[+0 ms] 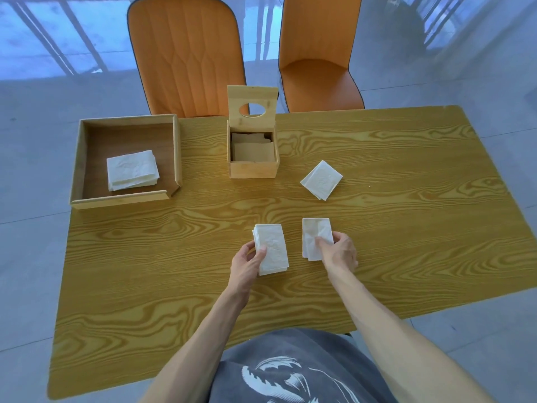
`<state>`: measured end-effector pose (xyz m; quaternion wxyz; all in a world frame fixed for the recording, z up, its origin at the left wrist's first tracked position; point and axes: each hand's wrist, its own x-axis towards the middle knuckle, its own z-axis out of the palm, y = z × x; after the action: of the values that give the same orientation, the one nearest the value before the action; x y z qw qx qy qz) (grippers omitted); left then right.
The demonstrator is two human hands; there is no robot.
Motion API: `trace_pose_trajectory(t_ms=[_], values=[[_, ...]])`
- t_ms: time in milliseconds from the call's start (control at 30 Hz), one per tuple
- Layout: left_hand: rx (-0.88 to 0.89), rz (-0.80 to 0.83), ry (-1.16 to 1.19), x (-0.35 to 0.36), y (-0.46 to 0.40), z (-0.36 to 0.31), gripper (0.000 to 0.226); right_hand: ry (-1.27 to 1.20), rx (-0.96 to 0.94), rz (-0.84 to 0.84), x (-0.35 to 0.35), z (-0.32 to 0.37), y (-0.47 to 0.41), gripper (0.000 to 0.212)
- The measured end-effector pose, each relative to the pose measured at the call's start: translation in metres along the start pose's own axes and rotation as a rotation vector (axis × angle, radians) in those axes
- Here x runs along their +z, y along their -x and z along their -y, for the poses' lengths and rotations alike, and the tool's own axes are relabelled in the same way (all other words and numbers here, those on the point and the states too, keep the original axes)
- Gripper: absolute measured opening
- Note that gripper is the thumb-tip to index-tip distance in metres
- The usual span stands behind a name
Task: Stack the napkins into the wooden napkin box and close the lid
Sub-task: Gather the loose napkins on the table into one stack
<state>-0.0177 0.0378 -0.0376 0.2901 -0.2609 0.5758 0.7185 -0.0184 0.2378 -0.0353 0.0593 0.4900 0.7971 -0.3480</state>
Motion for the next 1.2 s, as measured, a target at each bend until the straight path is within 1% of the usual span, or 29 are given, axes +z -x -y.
trace_pose_trajectory(t_ms=[67, 167, 233, 333, 400, 467, 567, 633, 733, 833, 867, 900, 1000, 1033, 1100, 1200], values=[[0.006, 0.003, 0.006, -0.001, 0.001, 0.001, 0.036, 0.003, -0.004, 0.038, 0.001, -0.002, 0.001, 0.035], [0.018, 0.011, 0.016, -0.002, 0.0, 0.002, 0.04, 0.006, -0.036, 0.021, 0.0, 0.0, 0.008, 0.036], [0.021, 0.012, 0.027, -0.002, 0.0, 0.004, 0.041, -0.058, -0.08, 0.033, -0.004, 0.004, 0.017, 0.03], [0.032, 0.014, 0.032, -0.003, 0.0, 0.004, 0.04, -0.273, -0.138, 0.121, -0.008, 0.003, 0.026, 0.031], [0.034, 0.016, 0.04, -0.005, 0.0, 0.004, 0.039, -0.395, -0.15, 0.203, -0.009, 0.003, 0.03, 0.025], [0.028, 0.016, 0.044, -0.005, 0.001, 0.003, 0.037, -0.492, -0.129, 0.277, -0.011, 0.004, 0.03, 0.012], [0.023, 0.01, 0.044, -0.006, 0.001, 0.003, 0.034, -0.641, -0.067, 0.376, -0.01, 0.01, 0.03, 0.015], [0.019, 0.006, 0.045, -0.005, -0.001, 0.003, 0.034, -0.665, -0.046, 0.472, -0.007, 0.015, 0.032, 0.016], [0.013, -0.003, 0.037, -0.005, -0.002, 0.004, 0.035, -0.629, -0.055, 0.577, 0.005, 0.019, 0.042, 0.016], [0.016, -0.004, 0.035, -0.006, -0.003, 0.005, 0.033, -0.543, -0.113, 0.585, 0.017, 0.021, 0.052, 0.01], [0.015, -0.004, 0.031, -0.006, -0.003, 0.005, 0.03, -0.473, -0.161, 0.564, 0.02, 0.021, 0.055, 0.01], [0.015, -0.003, 0.031, -0.006, -0.004, 0.005, 0.028, -0.388, -0.221, 0.527, 0.023, 0.021, 0.057, 0.013], [0.015, -0.001, 0.033, -0.006, -0.005, 0.004, 0.026, -0.121, -0.395, 0.383, 0.029, 0.017, 0.057, 0.035], [0.015, -0.004, 0.033, -0.005, -0.006, 0.005, 0.028, -0.044, -0.437, 0.348, 0.03, 0.016, 0.057, 0.039], [0.016, -0.009, 0.036, -0.004, -0.007, 0.006, 0.03, 0.093, -0.502, 0.307, 0.033, 0.015, 0.058, 0.04], [0.024, -0.02, 0.051, -0.003, -0.005, 0.005, 0.034, 0.195, -0.501, 0.319, 0.032, 0.016, 0.063, 0.034]])
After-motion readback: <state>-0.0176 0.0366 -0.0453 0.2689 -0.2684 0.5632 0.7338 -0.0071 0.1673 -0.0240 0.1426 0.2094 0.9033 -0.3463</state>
